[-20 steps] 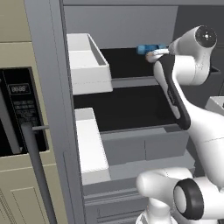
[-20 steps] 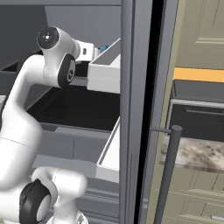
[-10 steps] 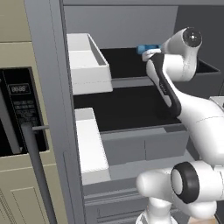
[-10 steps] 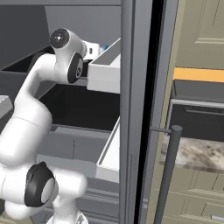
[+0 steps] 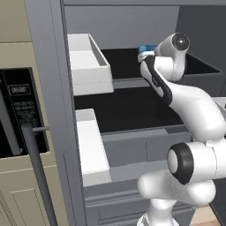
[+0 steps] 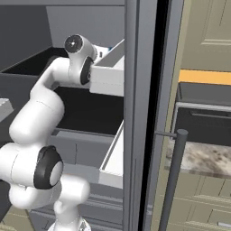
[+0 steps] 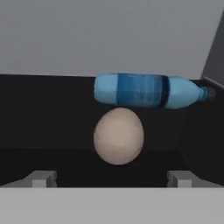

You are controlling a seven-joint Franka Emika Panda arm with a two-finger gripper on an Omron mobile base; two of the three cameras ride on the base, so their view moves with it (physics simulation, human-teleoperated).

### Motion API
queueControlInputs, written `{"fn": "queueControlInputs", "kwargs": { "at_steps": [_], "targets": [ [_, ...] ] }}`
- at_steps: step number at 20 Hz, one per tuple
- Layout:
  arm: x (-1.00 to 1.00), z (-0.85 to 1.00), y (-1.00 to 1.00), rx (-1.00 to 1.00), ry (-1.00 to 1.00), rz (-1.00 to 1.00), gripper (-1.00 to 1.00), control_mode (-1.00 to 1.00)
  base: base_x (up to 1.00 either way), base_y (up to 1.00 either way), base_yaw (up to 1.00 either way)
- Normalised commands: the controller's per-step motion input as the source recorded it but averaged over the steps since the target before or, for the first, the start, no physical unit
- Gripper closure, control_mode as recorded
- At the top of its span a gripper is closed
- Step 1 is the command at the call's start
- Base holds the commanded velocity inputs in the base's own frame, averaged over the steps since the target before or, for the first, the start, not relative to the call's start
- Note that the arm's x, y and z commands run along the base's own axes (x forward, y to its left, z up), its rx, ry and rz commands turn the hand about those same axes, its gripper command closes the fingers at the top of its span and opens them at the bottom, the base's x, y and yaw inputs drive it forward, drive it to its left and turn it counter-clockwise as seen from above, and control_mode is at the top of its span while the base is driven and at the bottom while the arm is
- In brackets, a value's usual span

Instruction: Pick the egg and butter from the fridge and place them by the bowl for mixing.

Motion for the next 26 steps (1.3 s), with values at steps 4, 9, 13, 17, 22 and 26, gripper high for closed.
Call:
{"fn": "queueControlInputs", "kwargs": {
  "at_steps": [4,9,13,17,22,26],
  "targets": [
    [0.70,-0.11,-0.16,0.00,0.00,0.00,-1.00,-1.00,0.00,0.00,0.00],
    [0.61,-0.04,-0.12,0.02,0.00,0.00,-1.00,-1.00,0.00,0.00,0.00],
    [0.36,0.00,0.00,0.02,0.00,0.00,-1.00,-1.00,0.00,0.00,0.00],
    [-0.03,-0.18,0.00,0.00,0.00,0.00,-1.00,-1.00,0.00,0.00,0.00],
    [0.00,-0.51,0.00,0.00,0.00,0.00,-1.00,-1.00,0.00,0.00,0.00],
    [0.14,-0.37,0.01,0.00,0.00,0.00,-1.00,-1.00,0.00,0.00,0.00]
  ]
}}
